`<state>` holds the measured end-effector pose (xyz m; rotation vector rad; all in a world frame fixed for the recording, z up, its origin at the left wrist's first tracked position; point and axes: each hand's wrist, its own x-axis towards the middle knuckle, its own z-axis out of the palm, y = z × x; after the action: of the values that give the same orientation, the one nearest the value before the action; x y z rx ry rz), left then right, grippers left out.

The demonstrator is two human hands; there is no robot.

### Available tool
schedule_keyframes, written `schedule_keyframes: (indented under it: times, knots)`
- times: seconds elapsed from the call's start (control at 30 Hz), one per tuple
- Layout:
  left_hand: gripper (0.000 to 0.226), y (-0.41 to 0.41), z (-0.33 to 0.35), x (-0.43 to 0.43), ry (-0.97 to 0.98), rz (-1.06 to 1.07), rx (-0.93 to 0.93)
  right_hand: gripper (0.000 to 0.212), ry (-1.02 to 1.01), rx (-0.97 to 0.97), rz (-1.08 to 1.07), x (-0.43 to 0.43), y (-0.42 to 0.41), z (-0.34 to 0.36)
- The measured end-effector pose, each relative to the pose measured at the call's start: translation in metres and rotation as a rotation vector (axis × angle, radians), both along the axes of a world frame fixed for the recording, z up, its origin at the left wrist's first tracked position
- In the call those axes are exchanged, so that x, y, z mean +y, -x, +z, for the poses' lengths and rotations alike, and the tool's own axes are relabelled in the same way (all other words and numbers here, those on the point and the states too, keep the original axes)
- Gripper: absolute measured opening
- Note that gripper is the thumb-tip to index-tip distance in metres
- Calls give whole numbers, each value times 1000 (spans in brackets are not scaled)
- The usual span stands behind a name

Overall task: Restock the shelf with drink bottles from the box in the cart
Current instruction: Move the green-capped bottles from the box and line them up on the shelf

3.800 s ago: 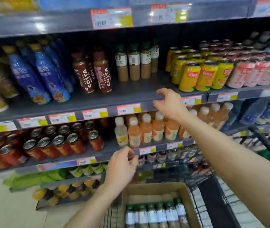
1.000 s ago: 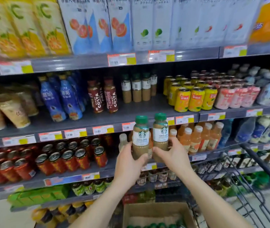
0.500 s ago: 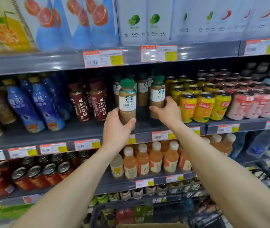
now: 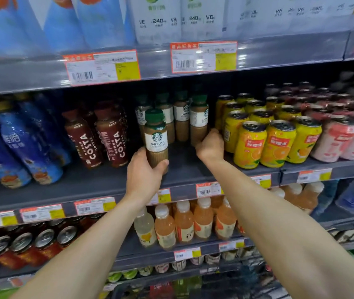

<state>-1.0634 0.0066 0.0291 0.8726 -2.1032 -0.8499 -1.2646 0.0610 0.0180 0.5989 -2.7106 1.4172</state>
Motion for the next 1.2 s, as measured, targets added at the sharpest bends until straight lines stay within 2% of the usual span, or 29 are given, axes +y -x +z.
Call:
schedule_keyframes:
  times: [0.13,0.4,0.63,0.9,1.2]
  knots:
    - [48,5,-1,-9,-16,57,-22,41,-61,-2,-32,-10,11,6]
    - [42,20,0,-24,45,151,-161,44,-139,-6,-13,-23,27,9]
    - [39,35,0,-29,43,215,-176,41,-202,86,-47,-27,27,2]
    - [36,52,3,-39,-19,242,-213,45,-203,49,-54,-26,26,-2]
    - [50,62,5,-48,-80,283,-251,46,-233,54,-15,-22,20,-3]
